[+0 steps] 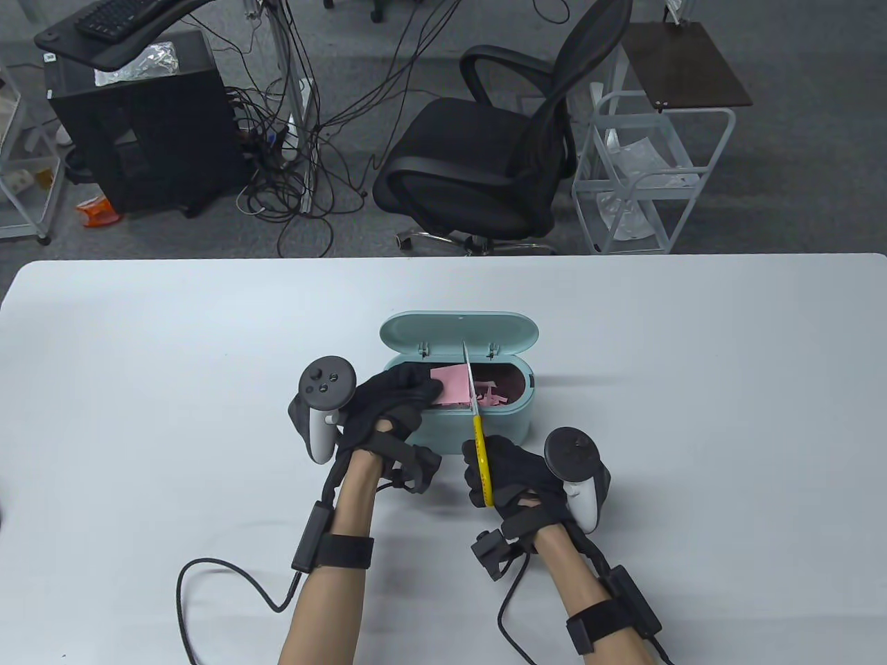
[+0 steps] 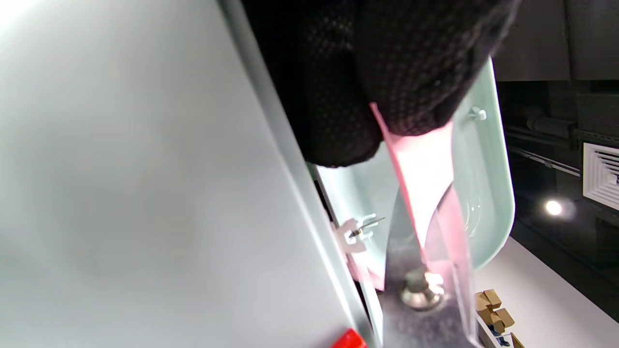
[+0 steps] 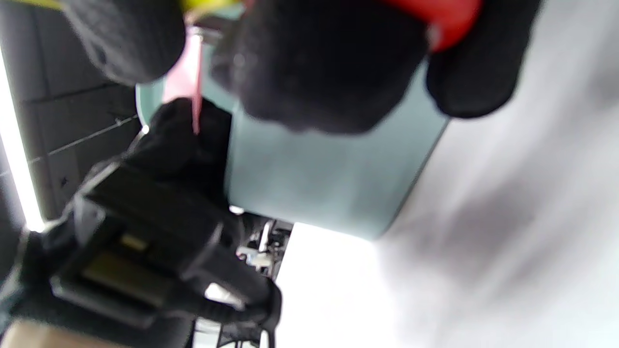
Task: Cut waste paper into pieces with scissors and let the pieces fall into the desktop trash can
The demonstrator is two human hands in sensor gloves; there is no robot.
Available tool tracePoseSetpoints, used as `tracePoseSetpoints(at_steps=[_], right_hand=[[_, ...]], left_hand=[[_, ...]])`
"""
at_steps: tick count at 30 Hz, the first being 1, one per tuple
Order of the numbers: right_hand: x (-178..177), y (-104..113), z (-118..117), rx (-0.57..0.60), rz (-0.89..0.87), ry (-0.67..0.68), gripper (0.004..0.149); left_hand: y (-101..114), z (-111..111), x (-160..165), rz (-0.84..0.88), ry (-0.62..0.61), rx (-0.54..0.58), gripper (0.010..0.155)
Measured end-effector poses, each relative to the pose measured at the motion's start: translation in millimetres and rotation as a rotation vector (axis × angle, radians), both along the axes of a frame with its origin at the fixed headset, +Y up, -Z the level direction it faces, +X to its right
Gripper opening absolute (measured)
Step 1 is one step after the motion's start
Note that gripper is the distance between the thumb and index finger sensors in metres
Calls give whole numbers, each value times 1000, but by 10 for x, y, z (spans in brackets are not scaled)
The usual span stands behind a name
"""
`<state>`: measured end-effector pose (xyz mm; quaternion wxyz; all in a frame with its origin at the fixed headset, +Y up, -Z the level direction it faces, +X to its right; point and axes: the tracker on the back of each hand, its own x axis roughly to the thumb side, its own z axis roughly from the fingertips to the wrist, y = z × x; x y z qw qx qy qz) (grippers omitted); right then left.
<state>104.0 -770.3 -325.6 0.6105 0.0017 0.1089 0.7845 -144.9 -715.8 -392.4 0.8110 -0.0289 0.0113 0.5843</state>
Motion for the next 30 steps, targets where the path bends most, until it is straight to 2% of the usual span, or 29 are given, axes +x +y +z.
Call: tracePoseSetpoints(at_steps=[6,8,11,13,20,30], right_hand=[[46,-17,26,24,3,-17,60],[59,-23,42,11,39,35,66],[75,-40,83,-9,107,125,83],[76,-52,105,-13,137,149,85],[9,-64,146,31,220,166,85],[-84,-41,90,48,187,149,80]], left_hand=[[-8,9,-10,35,13,-2,39],[-12,13,-15,50,19,-3,39],[-15,19,-16,67,31,-1,39],[-14,19,-18,69,32,-2,39],[-18,28,-22,99,53,-4,39],[-21,27,-21,61,53,6,40]])
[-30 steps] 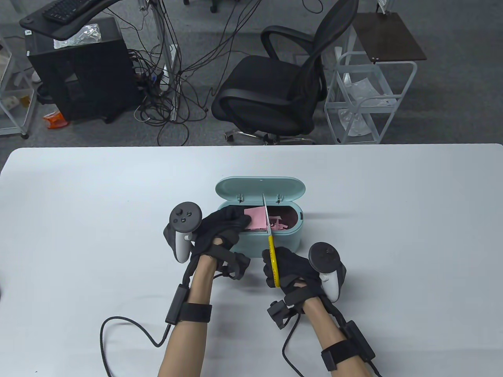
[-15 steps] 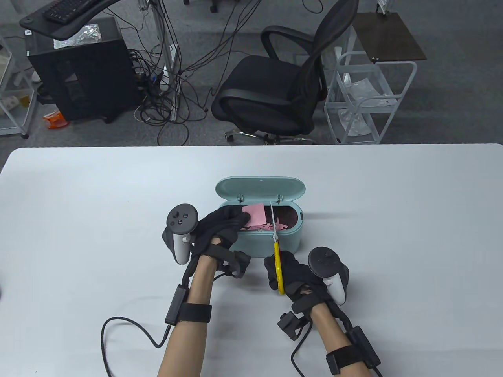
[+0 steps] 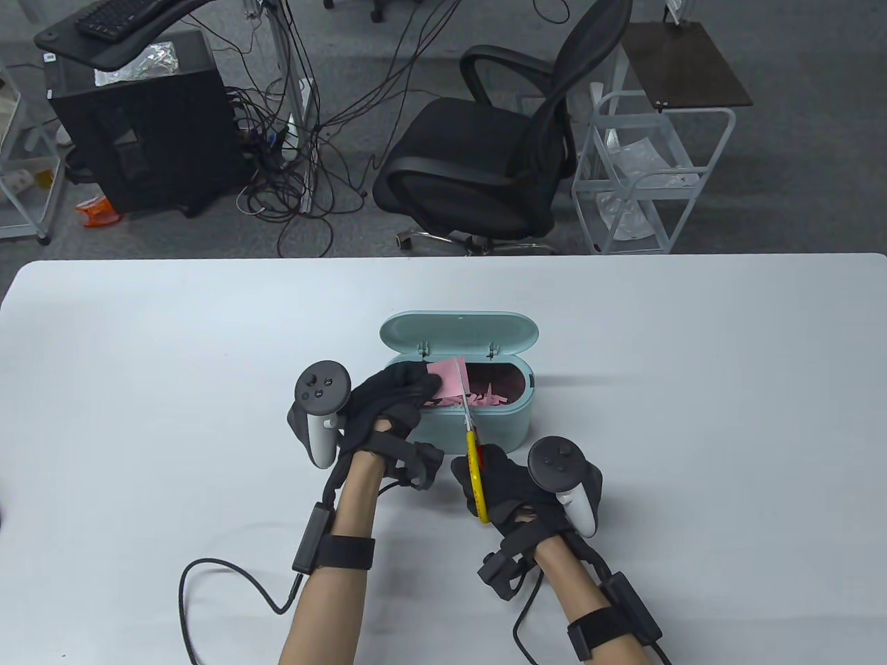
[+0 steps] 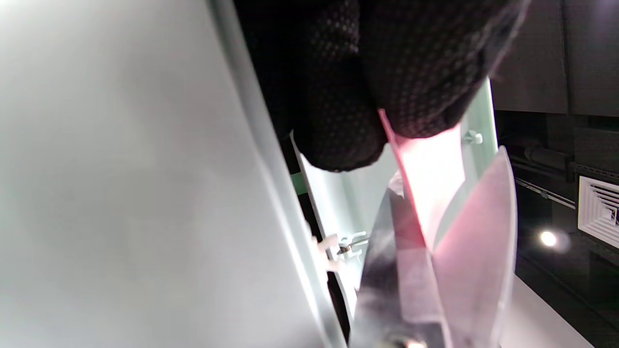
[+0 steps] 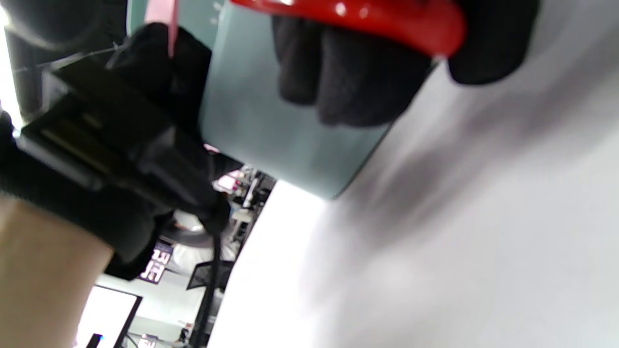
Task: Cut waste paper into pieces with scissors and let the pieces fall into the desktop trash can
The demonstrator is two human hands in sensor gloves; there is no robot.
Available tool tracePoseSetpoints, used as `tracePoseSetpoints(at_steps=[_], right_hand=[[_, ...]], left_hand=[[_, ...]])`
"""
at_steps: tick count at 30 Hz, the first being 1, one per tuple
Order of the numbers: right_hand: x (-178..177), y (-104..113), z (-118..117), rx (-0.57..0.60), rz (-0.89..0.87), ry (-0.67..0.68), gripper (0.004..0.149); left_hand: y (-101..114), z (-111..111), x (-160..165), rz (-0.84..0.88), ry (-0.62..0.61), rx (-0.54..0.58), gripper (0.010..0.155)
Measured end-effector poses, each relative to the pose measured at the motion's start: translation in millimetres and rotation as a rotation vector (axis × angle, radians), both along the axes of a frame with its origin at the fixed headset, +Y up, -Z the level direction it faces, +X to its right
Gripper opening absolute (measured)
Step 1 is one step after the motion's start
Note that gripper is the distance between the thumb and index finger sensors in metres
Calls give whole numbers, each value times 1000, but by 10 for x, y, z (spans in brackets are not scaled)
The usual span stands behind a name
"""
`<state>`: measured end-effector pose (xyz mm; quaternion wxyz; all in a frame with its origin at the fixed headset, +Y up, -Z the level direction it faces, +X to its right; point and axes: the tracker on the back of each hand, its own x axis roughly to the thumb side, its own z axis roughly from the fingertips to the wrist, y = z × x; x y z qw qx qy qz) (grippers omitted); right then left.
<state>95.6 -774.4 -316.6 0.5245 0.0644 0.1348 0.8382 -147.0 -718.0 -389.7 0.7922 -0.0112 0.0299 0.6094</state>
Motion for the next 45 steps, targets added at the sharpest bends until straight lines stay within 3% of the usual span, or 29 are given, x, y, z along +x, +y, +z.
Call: tracePoseSetpoints(at_steps=[14,18,25,39,45], right_hand=[[44,30,-11,36,-83,-100,58],[65,22,-15,37,-98,-121,58],[39,46,-45,2,-9,-30,72],[21,51,-97,25,-58,-72,72],[23,50,-102,41,-97,-99,64]], left_hand=[[-4,-8,-2,2,-26,-6,39],[-5,-10,-1,9,-37,-8,39],[26,-13,27,-76,-52,4,39],[27,-24,23,-81,-75,-5,39],[25,-28,16,-77,-85,-10,39]])
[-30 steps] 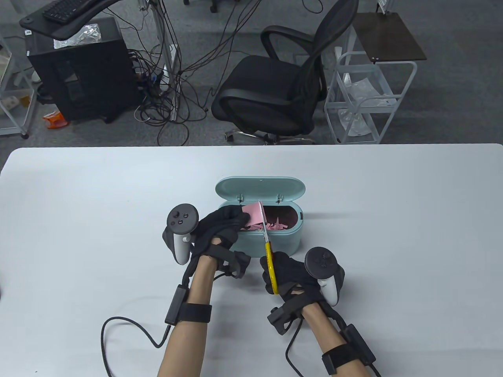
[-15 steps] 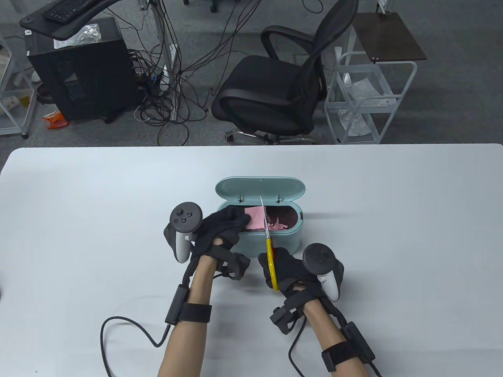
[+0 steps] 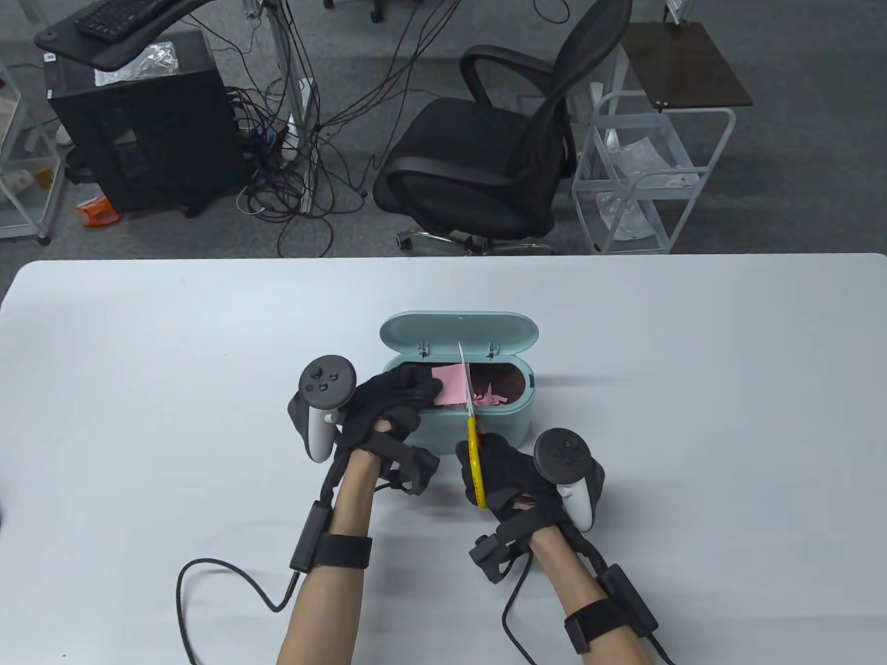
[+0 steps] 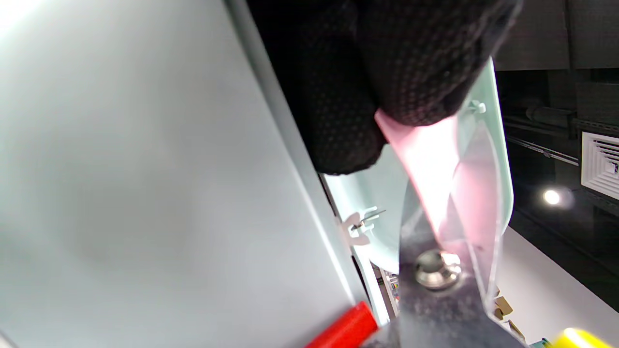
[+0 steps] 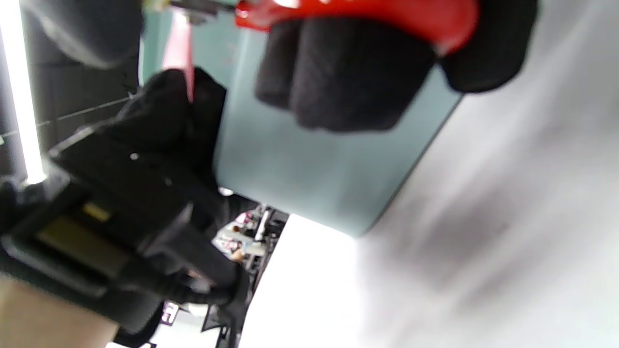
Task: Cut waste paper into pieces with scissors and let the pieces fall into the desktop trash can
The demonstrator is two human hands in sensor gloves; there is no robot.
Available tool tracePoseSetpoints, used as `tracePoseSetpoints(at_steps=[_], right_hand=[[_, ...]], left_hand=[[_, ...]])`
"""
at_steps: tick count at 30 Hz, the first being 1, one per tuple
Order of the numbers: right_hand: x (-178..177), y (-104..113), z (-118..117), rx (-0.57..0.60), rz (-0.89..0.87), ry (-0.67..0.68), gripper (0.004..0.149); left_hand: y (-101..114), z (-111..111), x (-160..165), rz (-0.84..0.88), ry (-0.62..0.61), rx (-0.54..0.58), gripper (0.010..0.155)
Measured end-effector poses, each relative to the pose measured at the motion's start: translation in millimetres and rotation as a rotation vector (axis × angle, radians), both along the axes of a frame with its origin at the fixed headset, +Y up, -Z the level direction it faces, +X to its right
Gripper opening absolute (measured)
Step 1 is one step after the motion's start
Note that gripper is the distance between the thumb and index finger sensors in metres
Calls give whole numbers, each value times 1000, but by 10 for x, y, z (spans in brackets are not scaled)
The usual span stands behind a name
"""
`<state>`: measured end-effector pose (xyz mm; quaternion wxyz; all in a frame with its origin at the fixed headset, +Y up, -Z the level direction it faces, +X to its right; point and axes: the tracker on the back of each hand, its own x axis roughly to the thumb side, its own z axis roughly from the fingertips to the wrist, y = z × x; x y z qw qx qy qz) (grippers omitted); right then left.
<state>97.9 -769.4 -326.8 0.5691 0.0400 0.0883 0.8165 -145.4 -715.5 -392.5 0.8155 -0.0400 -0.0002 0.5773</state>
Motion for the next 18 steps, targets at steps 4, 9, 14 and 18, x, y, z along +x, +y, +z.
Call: tracePoseSetpoints(at_steps=[4,9,14,18], right_hand=[[30,27,-10,4,-27,-40,59],[107,-17,13,-14,-92,-71,58],[132,-42,61,-62,-24,59,76],[101,-93,111,-118,31,158,91]], left_hand=[[-3,1,0,4,5,1,39],[-21,-1,-14,36,14,-1,39],[-34,1,-23,58,20,-4,39],[-38,9,-23,82,41,-4,39]])
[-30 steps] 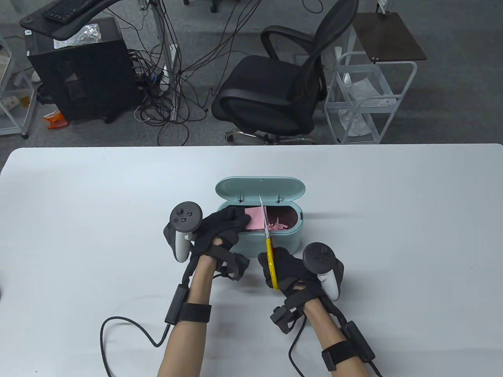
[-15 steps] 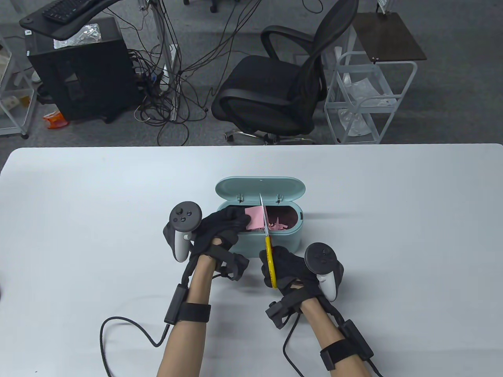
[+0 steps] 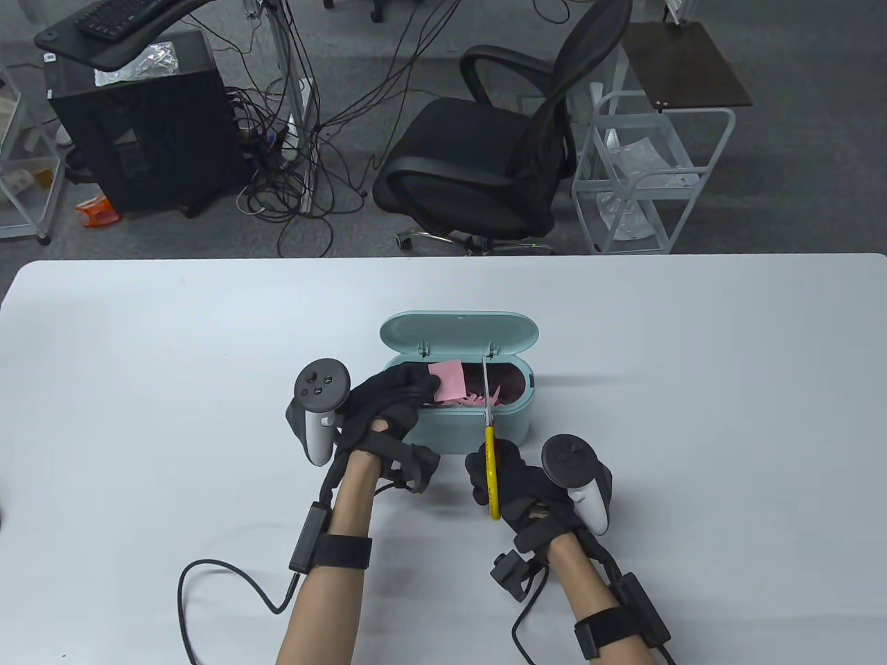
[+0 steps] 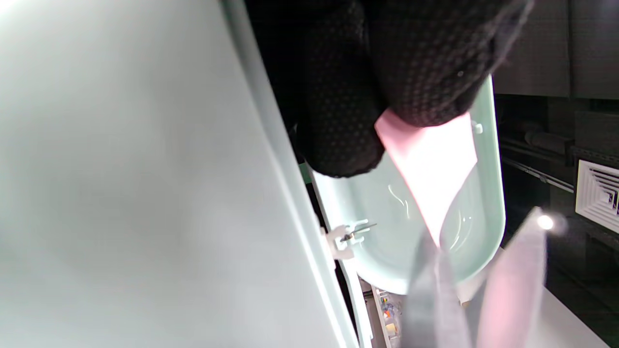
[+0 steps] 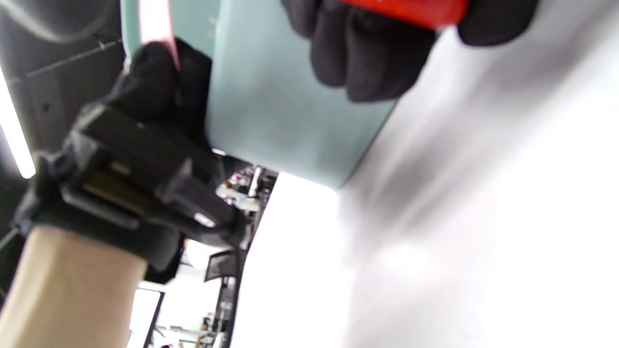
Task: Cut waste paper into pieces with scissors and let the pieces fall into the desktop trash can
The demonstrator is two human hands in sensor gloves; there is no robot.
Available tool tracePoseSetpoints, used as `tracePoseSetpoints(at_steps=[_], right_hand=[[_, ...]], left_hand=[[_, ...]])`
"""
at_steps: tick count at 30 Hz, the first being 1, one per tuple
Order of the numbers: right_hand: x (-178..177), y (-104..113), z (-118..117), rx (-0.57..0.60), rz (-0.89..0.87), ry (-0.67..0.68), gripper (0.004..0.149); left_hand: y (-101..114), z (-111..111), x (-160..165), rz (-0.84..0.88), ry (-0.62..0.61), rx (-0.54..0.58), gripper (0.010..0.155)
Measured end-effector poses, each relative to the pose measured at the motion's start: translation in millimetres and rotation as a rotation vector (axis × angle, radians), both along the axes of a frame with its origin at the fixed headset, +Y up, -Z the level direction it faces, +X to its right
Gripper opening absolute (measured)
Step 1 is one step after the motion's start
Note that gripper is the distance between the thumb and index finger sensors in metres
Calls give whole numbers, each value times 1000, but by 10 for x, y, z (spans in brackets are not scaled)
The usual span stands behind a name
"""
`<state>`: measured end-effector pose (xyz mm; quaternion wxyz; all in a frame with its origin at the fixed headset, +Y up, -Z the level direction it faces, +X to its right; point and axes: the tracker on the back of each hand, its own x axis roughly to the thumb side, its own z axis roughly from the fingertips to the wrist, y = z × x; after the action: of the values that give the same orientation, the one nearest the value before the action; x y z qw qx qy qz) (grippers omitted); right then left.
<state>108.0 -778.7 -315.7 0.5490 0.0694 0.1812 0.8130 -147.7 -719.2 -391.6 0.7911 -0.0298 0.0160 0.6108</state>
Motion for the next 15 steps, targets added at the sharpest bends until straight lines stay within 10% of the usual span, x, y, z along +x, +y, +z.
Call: tracePoseSetpoints(at_steps=[15], right_hand=[[-135,23,-3,73,54,-42,80]], left_hand=[[-9,8,-13,20,13,-5,39]])
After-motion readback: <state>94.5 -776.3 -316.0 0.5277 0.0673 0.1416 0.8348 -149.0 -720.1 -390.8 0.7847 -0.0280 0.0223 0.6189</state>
